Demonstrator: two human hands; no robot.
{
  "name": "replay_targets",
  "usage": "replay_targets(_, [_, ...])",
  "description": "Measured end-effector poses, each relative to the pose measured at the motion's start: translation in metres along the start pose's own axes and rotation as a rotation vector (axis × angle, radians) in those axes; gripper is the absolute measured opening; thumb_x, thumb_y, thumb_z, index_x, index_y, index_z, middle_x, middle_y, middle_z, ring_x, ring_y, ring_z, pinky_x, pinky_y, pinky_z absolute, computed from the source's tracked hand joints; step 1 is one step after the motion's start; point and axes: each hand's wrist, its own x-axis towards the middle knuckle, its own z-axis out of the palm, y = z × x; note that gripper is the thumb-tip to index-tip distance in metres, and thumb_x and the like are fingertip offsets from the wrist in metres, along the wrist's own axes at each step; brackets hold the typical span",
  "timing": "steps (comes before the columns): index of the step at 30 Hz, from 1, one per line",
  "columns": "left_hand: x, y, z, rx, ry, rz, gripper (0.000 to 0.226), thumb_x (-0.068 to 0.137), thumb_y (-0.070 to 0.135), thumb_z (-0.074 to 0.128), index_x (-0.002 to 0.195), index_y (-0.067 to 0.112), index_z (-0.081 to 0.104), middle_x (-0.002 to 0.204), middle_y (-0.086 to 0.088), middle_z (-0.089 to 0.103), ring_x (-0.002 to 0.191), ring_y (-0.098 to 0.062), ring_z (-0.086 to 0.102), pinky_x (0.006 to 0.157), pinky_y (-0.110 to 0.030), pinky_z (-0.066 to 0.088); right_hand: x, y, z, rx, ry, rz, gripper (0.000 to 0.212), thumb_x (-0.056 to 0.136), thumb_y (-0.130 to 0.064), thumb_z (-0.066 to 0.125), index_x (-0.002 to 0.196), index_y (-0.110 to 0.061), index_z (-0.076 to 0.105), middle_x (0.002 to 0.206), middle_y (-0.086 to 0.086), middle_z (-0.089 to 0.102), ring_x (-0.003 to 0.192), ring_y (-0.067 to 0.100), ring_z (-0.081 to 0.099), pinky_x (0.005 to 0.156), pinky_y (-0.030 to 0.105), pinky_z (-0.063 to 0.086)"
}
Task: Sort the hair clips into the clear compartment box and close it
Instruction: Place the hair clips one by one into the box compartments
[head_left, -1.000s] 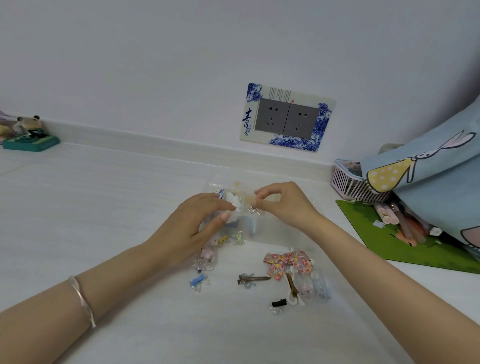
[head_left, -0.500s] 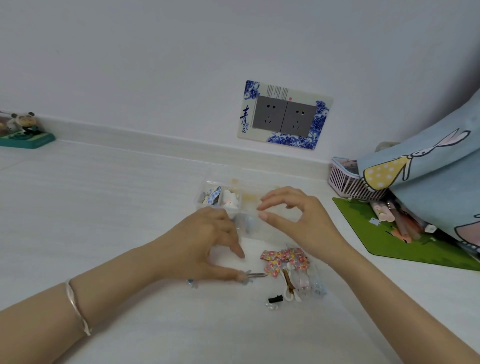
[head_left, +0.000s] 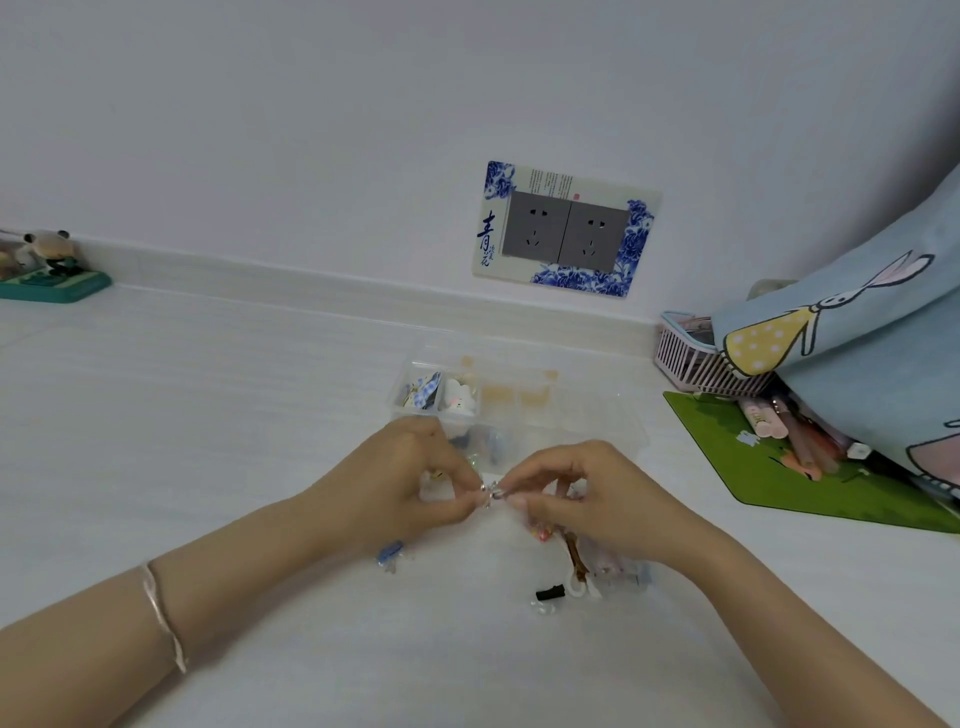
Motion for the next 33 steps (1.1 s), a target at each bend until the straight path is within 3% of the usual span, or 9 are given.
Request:
replay_targets(2, [0.001,-0.001,-0.001,-0.113,0.049,-0.059,0.006,0.077,0.034,0.072,0.079,0.039,0.073,0.073,0.011,0.065,0.082,-0.010,0.054,0.074,-0.024,0.044,0.003,-0.004,-0.002,0.127,0.086,-0.014,0.009,0.084,-0.016,0.068,0.090,-0.016,0.075,0.079,0.002,0.075,0.070,0.018,0.070,0.064,0.031,0.055])
replay_targets(5, [0.004,0.000,-0.003,-0.238,0.105,-0.112,0.005,0.074,0.045,0.069,0.077,0.043,0.072,0.075,0.009,0.065,0.081,-0.008,0.054,0.074,-0.020,0.043,0.009,-0.011,-0.009,0.336,0.175,-0.008,0.009,0.083,-0.012,0.067,0.087,-0.009,0.075,0.075,0.005,0.076,0.068,0.014,0.071,0.057,0.019,0.053])
replay_targets(10, [0.007,-0.002,-0.004,-0.335,0.230,-0.175,0.020,0.071,0.055,0.061,0.081,0.043,0.073,0.077,0.024,0.064,0.079,0.000,0.052,0.069,-0.004,0.035,0.027,-0.022,-0.018,0.515,0.175,0.081,0.005,0.082,-0.012,0.068,0.080,-0.012,0.072,0.073,0.003,0.076,0.065,0.011,0.071,0.053,0.016,0.052])
replay_targets(14, [0.007,-0.009,-0.008,-0.255,0.327,-0.192,0.028,0.079,0.055,0.051,0.102,0.045,0.065,0.101,0.029,0.060,0.099,0.004,0.049,0.079,-0.001,0.031,0.052,-0.023,-0.037,0.323,0.395,0.038,0.008,0.082,-0.020,0.070,0.075,-0.021,0.074,0.063,-0.011,0.072,0.056,-0.004,0.060,0.050,0.009,0.045])
replay_targets(16, [0.008,-0.012,-0.010,-0.228,0.353,-0.183,0.023,0.086,0.051,0.051,0.105,0.045,0.062,0.108,0.034,0.057,0.106,0.004,0.047,0.083,-0.001,0.030,0.065,-0.018,-0.044,0.169,0.451,0.027,0.006,0.080,-0.024,0.072,0.075,-0.023,0.074,0.068,-0.015,0.071,0.059,-0.001,0.056,0.056,0.007,0.043])
replay_targets(20, [0.008,-0.013,-0.012,-0.183,0.362,-0.160,0.021,0.088,0.047,0.047,0.103,0.042,0.062,0.106,0.033,0.059,0.108,0.007,0.045,0.084,-0.001,0.029,0.082,-0.006,-0.038,-0.120,0.300,0.083,0.011,0.080,-0.029,0.072,0.078,-0.019,0.076,0.079,-0.006,0.063,0.063,0.005,0.043,0.057,0.013,0.036])
replay_targets(24, [0.006,-0.012,-0.009,-0.157,0.342,-0.133,0.027,0.086,0.045,0.046,0.104,0.034,0.064,0.106,0.025,0.060,0.109,0.006,0.045,0.088,-0.001,0.028,0.085,-0.001,-0.033,-0.181,0.163,0.110,0.013,0.084,-0.027,0.068,0.084,-0.018,0.078,0.069,-0.014,0.060,0.062,0.004,0.048,0.053,0.003,0.036])
replay_targets(29, [0.005,-0.013,-0.007,-0.143,0.301,-0.139,0.032,0.085,0.047,0.044,0.106,0.034,0.064,0.110,0.021,0.060,0.113,0.005,0.044,0.090,-0.001,0.027,0.066,0.001,-0.040,-0.168,0.316,0.033,0.011,0.085,-0.026,0.066,0.092,-0.024,0.075,0.090,-0.003,0.064,0.066,0.005,0.045,0.063,0.014,0.035])
replay_targets(33, [0.005,-0.014,-0.003,-0.083,0.270,-0.087,0.024,0.092,0.040,0.049,0.109,0.032,0.063,0.110,0.024,0.059,0.113,0.006,0.045,0.094,-0.003,0.028,0.027,-0.004,-0.047,-0.052,0.262,-0.070,0.008,0.081,-0.022,0.071,0.081,-0.030,0.075,0.082,-0.013,0.071,0.067,0.005,0.052,0.061,0.014,0.039])
